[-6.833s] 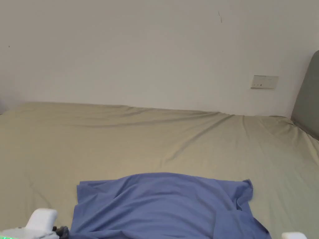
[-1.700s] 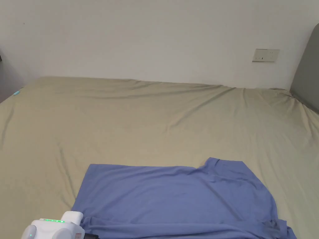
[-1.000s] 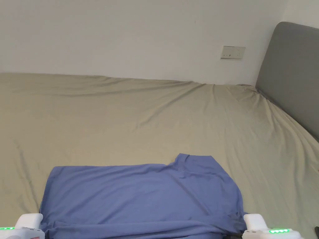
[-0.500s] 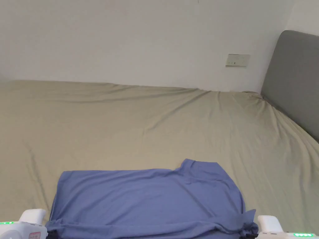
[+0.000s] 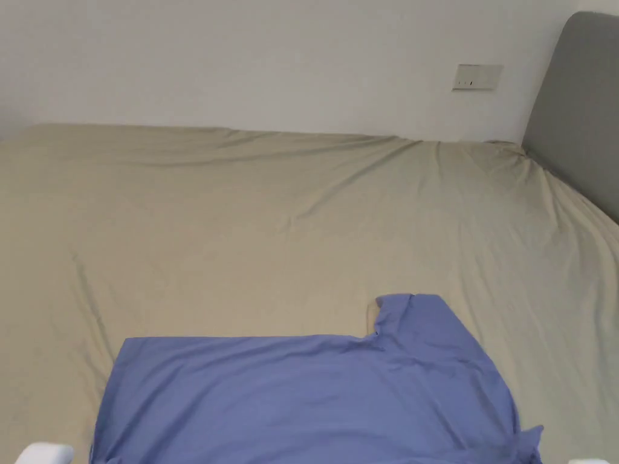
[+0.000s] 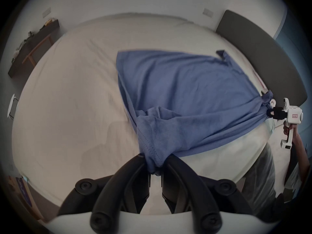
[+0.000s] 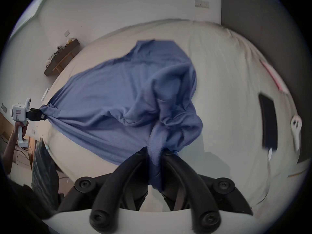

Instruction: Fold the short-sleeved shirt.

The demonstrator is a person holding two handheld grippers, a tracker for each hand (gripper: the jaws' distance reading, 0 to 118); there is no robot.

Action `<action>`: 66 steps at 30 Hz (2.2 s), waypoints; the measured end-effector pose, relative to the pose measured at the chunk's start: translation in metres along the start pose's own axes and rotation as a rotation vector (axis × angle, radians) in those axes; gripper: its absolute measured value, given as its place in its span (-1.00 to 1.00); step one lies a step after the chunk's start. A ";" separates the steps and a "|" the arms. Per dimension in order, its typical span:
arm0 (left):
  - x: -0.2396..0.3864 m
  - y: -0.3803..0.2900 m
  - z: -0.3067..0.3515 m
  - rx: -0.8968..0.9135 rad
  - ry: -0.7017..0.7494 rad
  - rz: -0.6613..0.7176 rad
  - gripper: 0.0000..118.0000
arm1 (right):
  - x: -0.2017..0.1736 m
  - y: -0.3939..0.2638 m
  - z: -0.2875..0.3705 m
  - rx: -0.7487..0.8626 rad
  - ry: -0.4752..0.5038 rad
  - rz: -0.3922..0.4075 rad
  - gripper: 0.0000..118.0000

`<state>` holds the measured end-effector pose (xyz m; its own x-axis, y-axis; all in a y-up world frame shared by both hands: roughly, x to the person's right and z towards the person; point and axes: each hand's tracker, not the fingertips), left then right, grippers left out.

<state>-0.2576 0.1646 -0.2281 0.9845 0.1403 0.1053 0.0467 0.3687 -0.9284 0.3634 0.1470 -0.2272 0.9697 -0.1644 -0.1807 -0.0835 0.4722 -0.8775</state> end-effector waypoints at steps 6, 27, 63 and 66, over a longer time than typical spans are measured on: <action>-0.013 -0.042 0.007 -0.006 -0.072 0.126 -0.84 | -0.003 -0.053 0.010 0.023 0.028 -0.116 -0.77; -0.054 -0.047 0.011 -0.043 -0.047 0.211 -0.87 | 0.017 -0.017 -0.004 -0.139 0.054 -0.009 -0.76; -0.025 0.189 -0.106 0.190 0.154 0.112 -0.94 | 0.001 0.116 0.048 0.179 -0.193 0.212 0.69; -0.008 0.192 -0.105 0.162 0.222 0.037 -0.95 | 0.006 0.164 0.013 0.178 -0.162 0.179 0.69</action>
<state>-0.2383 0.1376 -0.4447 0.9988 -0.0422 -0.0251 0.0001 0.5113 -0.8594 0.3590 0.2351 -0.3667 0.9684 0.0686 -0.2398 -0.2288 0.6277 -0.7441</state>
